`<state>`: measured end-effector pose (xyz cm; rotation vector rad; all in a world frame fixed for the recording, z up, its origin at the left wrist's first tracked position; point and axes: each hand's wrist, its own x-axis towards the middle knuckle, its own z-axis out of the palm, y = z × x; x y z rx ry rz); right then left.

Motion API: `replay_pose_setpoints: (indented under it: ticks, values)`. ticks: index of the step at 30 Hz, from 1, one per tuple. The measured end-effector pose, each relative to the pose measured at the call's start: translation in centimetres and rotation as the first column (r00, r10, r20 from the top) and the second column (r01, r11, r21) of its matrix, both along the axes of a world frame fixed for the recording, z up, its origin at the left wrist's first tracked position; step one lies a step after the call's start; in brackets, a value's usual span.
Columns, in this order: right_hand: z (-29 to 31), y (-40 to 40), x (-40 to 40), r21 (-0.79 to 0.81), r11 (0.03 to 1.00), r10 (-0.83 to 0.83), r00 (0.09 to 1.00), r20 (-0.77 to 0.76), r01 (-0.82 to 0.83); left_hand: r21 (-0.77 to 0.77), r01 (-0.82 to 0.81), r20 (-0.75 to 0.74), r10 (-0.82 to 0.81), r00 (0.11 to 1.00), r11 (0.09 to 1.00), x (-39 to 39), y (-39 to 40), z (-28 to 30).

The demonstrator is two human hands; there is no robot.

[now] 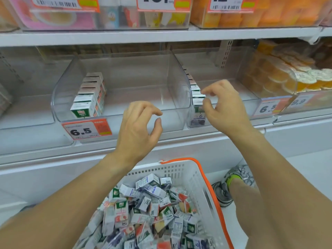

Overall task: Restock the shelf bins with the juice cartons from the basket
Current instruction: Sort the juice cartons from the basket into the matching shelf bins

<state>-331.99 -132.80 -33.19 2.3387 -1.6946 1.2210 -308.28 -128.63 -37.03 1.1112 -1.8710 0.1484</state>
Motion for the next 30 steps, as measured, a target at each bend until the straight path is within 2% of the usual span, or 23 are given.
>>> replay_pose_setpoints:
  ticks: [2,3,5,8,10,13,16,21,24,30]
  values:
    - [-0.3,2.1,1.4,-0.114,0.992,0.071,0.993,0.093,-0.06,0.078,0.089,-0.002,-0.089,0.996,0.993,0.1,0.8,-0.9]
    - [-1.2,3.2,2.2,-0.093,0.989,0.127,0.984,0.129,-0.115,0.178,0.13,0.011,-0.135,0.991,0.975,0.3,1.2,-1.8]
    - [-4.1,5.0,3.6,0.076,0.969,0.22,0.963,0.156,-0.233,0.427,0.136,0.096,-0.195,0.976,0.894,1.2,1.6,-4.4]
    - [-10.6,6.7,4.9,0.466,0.841,0.267,0.96,0.084,-0.275,0.707,-0.037,0.227,-0.177,0.958,0.706,3.3,2.6,-9.3]
    - [-15.0,7.4,5.3,0.667,0.707,0.277,0.96,0.043,-0.234,0.808,-0.109,0.188,-0.078,0.979,0.58,4.3,3.8,-12.7]
    - [-19.7,8.1,6.1,0.817,0.55,0.283,0.959,0.016,-0.176,0.877,-0.178,0.195,0.008,0.981,0.447,5.1,5.5,-17.5]
    - [-22.6,7.8,7.1,0.839,0.536,0.19,0.982,-0.012,-0.094,0.864,-0.23,0.244,0.026,0.969,0.449,5.3,5.8,-20.7]
    - [-26.9,6.3,8.9,0.84,0.542,0.041,0.998,-0.042,0.013,0.881,-0.18,0.174,0.054,0.983,0.438,4.7,4.1,-23.5]
    - [-29.4,6.0,9.2,0.842,0.539,0.065,0.995,-0.08,0.032,0.854,-0.183,0.187,0.04,0.981,0.488,4.5,3.4,-25.4]
    - [-32.0,6.0,8.8,0.784,0.618,0.147,0.973,-0.176,0.048,0.836,-0.146,0.126,0.074,0.989,0.529,4.5,4.0,-26.4]
